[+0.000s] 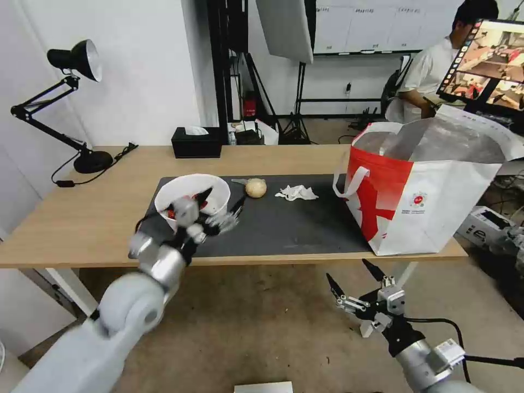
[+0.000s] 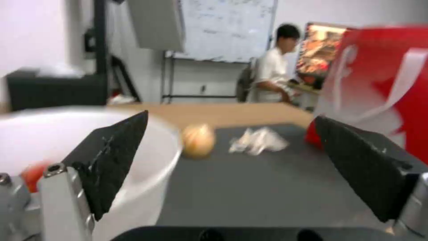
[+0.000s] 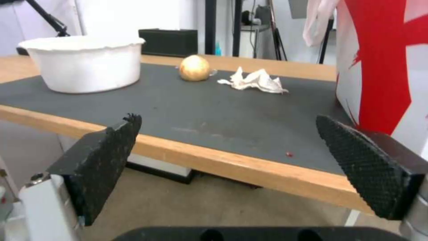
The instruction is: Pick up the trash from the table and place it into the takeout bag.
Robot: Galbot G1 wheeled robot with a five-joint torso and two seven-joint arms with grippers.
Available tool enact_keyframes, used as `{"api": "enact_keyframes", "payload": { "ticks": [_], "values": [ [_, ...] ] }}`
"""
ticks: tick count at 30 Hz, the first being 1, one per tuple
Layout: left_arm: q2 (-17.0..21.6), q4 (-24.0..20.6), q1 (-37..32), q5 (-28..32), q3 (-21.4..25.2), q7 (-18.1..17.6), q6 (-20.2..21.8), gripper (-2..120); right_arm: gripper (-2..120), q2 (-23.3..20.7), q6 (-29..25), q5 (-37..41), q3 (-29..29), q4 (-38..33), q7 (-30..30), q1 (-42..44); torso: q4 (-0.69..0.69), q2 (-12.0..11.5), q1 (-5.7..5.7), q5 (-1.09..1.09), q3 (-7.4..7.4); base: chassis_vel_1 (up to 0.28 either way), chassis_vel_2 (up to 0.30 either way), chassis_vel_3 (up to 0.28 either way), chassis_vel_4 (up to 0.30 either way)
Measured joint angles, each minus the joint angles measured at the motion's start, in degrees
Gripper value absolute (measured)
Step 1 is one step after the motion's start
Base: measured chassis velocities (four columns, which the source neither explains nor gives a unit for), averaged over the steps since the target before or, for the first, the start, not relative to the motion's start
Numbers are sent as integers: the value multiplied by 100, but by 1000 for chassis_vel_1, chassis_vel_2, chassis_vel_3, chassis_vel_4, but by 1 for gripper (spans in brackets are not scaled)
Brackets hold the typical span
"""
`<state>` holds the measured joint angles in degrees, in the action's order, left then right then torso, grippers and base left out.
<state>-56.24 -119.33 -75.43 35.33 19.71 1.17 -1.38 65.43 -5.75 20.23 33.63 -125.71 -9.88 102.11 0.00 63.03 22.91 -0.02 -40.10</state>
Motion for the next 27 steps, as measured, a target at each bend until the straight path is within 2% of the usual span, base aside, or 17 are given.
{"api": "enact_keyframes", "payload": {
  "ticks": [2, 3, 5, 10, 18, 27],
  "values": [
    [-279, 57, -327, -329, 214, 43, -190, 100, 100, 23, -1, 2, -8, 51, 1, -38, 0, 0, 0, 2, 0, 0, 0, 0, 0],
    [-279, 57, -327, -329, 214, 43, -190, 100, 100, 23, -1, 2, -8, 51, 1, -38, 0, 0, 0, 2, 0, 0, 0, 0, 0],
    [-578, 115, -662, -808, 461, 41, -408, 100, 100, 56, -10, 3, -31, 134, 2, -62, -1, 0, 0, 2, 0, 0, 0, 0, 0],
    [-808, 108, -1247, -1319, 868, 65, -679, 100, 100, 141, -78, -17, -52, 201, 6, -64, -1, 0, 1, 2, 0, 0, 0, 0, 0],
    [-1089, -146, -2069, -1790, 1431, 312, -532, 100, 100, 244, -165, -49, -58, 202, 10, -26, 0, 0, 0, 2, 0, 0, 0, 0, 0],
    [-1095, -251, -2273, -1951, 1577, 462, -274, 100, 100, 439, -168, -161, -5, 4, 14, 143, -1, 0, 0, 2, 0, 0, 0, 0, 0]
  ]
}}
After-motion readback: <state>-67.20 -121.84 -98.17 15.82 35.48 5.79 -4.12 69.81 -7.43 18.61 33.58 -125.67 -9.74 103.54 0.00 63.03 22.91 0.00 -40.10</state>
